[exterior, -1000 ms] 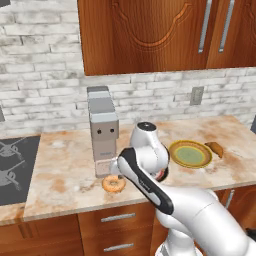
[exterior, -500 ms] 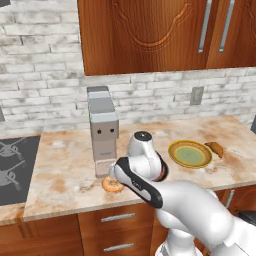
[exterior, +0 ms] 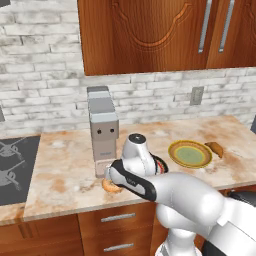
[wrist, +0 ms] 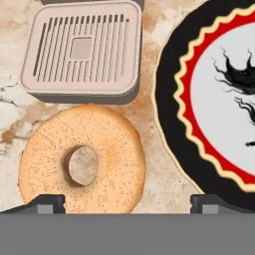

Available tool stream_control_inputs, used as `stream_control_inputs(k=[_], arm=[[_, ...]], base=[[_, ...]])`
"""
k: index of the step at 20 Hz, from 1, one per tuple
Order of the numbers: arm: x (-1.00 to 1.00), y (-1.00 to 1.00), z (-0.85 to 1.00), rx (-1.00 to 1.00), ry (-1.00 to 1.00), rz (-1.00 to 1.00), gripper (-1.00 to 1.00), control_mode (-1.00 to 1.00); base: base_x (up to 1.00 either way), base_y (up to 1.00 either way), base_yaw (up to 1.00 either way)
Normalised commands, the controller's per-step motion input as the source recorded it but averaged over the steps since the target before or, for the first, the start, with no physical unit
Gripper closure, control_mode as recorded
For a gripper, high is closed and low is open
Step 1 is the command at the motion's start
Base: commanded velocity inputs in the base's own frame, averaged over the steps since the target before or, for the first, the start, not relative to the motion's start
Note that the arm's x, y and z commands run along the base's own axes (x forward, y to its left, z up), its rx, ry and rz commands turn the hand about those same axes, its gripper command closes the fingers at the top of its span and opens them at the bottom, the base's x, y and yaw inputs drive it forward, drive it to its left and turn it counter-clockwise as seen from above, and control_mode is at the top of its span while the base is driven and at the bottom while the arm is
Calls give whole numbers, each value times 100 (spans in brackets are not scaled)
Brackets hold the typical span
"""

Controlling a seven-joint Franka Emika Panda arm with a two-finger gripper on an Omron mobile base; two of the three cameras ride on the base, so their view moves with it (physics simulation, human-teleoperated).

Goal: Place the pastries on the plates.

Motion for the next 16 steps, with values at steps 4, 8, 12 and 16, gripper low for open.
stream_control_inputs(k=[4,8,12,16], arm=[[9,0,-5,0,-1,0,-100,-100],[0,0,-22,0,0,0,-100,-100],[1,0,-22,0,0,0,-100,-100],[1,0,-27,-1,0,0,-100,-100]], base=[[0,0,0],[0,0,0],[0,0,0],[0,0,0]])
